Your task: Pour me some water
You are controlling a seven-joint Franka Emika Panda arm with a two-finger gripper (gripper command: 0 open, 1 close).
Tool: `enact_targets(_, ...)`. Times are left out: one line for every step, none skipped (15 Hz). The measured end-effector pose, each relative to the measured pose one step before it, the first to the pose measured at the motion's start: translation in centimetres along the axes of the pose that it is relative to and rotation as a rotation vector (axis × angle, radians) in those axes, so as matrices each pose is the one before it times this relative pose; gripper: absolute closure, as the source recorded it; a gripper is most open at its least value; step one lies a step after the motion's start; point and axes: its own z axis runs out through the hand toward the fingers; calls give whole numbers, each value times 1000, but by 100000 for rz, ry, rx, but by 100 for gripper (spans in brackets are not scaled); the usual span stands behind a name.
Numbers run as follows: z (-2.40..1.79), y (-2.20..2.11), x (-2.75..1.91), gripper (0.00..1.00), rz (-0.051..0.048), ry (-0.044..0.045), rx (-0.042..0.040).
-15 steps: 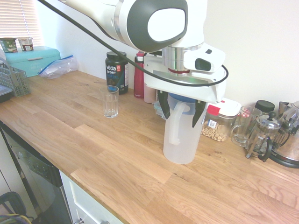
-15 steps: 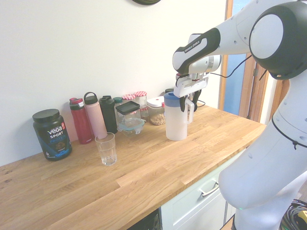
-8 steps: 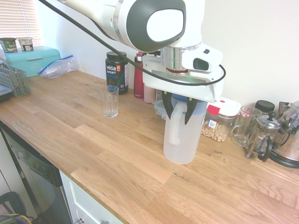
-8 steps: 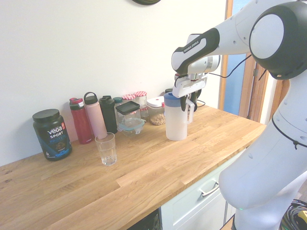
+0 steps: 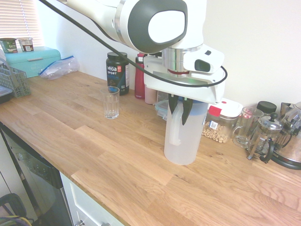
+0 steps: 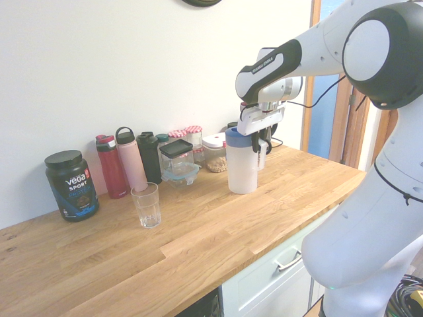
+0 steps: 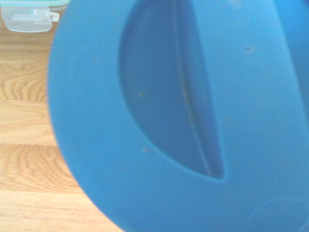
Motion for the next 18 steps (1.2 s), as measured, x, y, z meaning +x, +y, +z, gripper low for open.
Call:
enact_targets(-17, 2, 11, 100, 13, 34, 10)
enact_targets(-54, -8, 30, 100, 5, 106, 38)
enact_targets(-144, -28, 66, 100, -11, 185, 72)
enact_targets(-402, -112, 159, 100, -190, 532, 230)
enact_targets(-670, -206, 231, 100, -489, 936, 392)
enact_targets(-774, -273, 195, 100, -849, 697, 364)
enact_targets(-934, -498, 151, 100, -1250, 692, 545)
enact_targets(-937, -732, 69, 100, -1541, 628, 523)
enact_targets(-814, -966, -100, 100, -1906, 443, 444)
enact_targets(-685, -1214, -265, 100, -2435, 144, 316)
enact_targets(-468, -1419, -475, 100, -2772, -73, 276)
enact_targets(-325, -1456, -639, 100, -2963, -606, 181)
enact_targets(-272, -1508, -697, 100, -3241, -763, 272)
enact_targets(-276, -1567, -714, 100, -3339, -494, 362)
enact_targets(-197, -1520, -683, 100, -3301, -432, 228)
enact_targets(-101, -1606, -672, 100, -3481, -232, 37)
enact_targets(12, -1560, -637, 100, -3696, -413, -171)
enact_targets(59, -1508, -616, 100, -3549, -457, -514)
